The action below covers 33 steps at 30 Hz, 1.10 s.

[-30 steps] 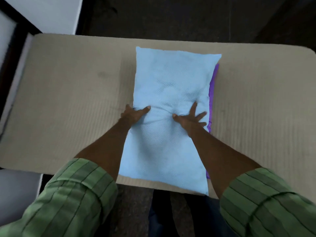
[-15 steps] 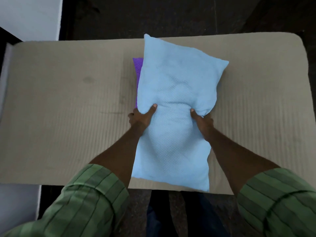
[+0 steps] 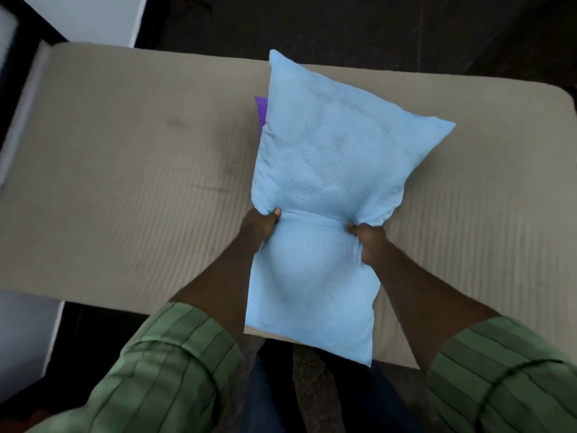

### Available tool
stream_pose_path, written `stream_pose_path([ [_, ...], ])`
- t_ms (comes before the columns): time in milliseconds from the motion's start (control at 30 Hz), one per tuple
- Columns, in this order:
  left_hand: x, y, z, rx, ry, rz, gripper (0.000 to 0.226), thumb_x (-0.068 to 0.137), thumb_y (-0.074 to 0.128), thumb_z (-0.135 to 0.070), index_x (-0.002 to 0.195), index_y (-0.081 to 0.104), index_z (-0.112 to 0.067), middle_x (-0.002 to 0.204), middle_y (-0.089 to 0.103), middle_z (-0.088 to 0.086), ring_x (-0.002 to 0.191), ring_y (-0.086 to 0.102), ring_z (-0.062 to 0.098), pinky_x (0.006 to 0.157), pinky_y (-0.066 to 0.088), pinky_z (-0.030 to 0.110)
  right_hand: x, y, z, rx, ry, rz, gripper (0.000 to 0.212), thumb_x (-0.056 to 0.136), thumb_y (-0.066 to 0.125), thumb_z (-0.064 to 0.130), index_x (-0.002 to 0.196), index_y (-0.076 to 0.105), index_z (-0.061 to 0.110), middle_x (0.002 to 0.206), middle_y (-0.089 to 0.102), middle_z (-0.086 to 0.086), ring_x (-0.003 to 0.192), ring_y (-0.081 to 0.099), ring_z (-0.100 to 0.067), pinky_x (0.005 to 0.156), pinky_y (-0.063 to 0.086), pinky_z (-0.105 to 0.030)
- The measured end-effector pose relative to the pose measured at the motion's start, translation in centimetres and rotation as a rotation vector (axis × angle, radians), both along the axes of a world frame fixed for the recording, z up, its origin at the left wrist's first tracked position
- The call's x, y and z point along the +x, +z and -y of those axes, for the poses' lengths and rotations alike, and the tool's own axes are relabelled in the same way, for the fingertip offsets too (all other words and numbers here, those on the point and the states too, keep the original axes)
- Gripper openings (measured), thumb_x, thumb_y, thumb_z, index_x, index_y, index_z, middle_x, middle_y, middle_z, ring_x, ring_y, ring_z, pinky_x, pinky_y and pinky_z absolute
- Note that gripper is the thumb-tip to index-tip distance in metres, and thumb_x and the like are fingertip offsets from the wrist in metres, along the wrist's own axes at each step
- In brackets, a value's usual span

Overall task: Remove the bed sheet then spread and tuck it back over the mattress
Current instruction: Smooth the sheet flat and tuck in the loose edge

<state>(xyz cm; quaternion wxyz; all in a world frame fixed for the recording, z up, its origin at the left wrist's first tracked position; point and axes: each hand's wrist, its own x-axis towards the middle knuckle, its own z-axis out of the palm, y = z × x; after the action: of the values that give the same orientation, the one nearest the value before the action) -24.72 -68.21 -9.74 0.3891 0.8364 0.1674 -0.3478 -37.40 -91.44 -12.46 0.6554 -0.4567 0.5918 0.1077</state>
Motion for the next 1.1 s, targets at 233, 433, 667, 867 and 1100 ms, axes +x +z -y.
stream_pose_path([
  [233, -1.5, 7.9, -7.0, 0.087, 0.01, 0.063, 0.073, 0.092, 0.068, -0.054, 0.145, 0.052, -0.007, 0.145, 0.056, 0.016, 0.131, 0.054, 0.036, 0.109, 0.045, 0.043, -0.9, 9.0, -7.9, 0.011, -0.14, 0.107, 0.041, 0.086, 0.072, -0.004, 0.126, 0.064, 0.0, 0.115, 0.065, -0.011, 0.104, 0.062, -0.029, 0.09, 0.053, -0.041],
  [433, -2.1, 15.1, -20.7, 0.11, 0.088, 0.144, 0.074, 0.09, 0.067, -0.058, 0.141, 0.056, -0.006, 0.142, 0.059, 0.017, 0.127, 0.057, 0.036, 0.108, 0.045, 0.044, 0.4, 15.8, -19.6, 0.063, -0.024, 0.105, 0.026, 0.084, 0.076, 0.001, 0.107, 0.065, 0.004, 0.091, 0.058, -0.005, 0.081, 0.056, -0.021, 0.074, 0.05, -0.034],
  [667, -0.1, 23.5, -38.8, 0.156, 0.173, 0.286, 0.071, 0.088, 0.067, -0.059, 0.137, 0.06, -0.008, 0.139, 0.062, 0.015, 0.125, 0.058, 0.035, 0.107, 0.046, 0.044, 6.1, 19.4, -36.7, 0.094, 0.076, 0.238, 0.073, 0.068, 0.089, 0.02, 0.133, 0.058, 0.009, 0.126, 0.063, -0.006, 0.111, 0.062, -0.032, 0.102, 0.052, -0.052],
  [867, 4.1, 29.2, -50.8, 0.275, 0.143, 0.359, 0.088, 0.085, 0.057, -0.071, 0.15, 0.047, -0.013, 0.151, 0.051, 0.013, 0.135, 0.05, 0.034, 0.113, 0.04, 0.047, 11.1, 23.5, -49.0, 0.144, 0.126, 0.334, 0.062, 0.075, 0.086, 0.019, 0.132, 0.063, 0.013, 0.126, 0.066, -0.004, 0.111, 0.064, -0.031, 0.103, 0.052, -0.051],
  [1100, 8.9, 31.1, -60.9, 0.363, 0.144, 0.39, 0.077, 0.097, 0.055, -0.061, 0.153, 0.041, -0.011, 0.155, 0.045, 0.012, 0.14, 0.045, 0.033, 0.116, 0.035, 0.045, 16.9, 23.0, -60.4, 0.212, 0.183, 0.341, 0.038, 0.08, 0.084, 0.014, 0.113, 0.065, 0.012, 0.112, 0.068, -0.004, 0.103, 0.064, -0.028, 0.097, 0.051, -0.043],
])
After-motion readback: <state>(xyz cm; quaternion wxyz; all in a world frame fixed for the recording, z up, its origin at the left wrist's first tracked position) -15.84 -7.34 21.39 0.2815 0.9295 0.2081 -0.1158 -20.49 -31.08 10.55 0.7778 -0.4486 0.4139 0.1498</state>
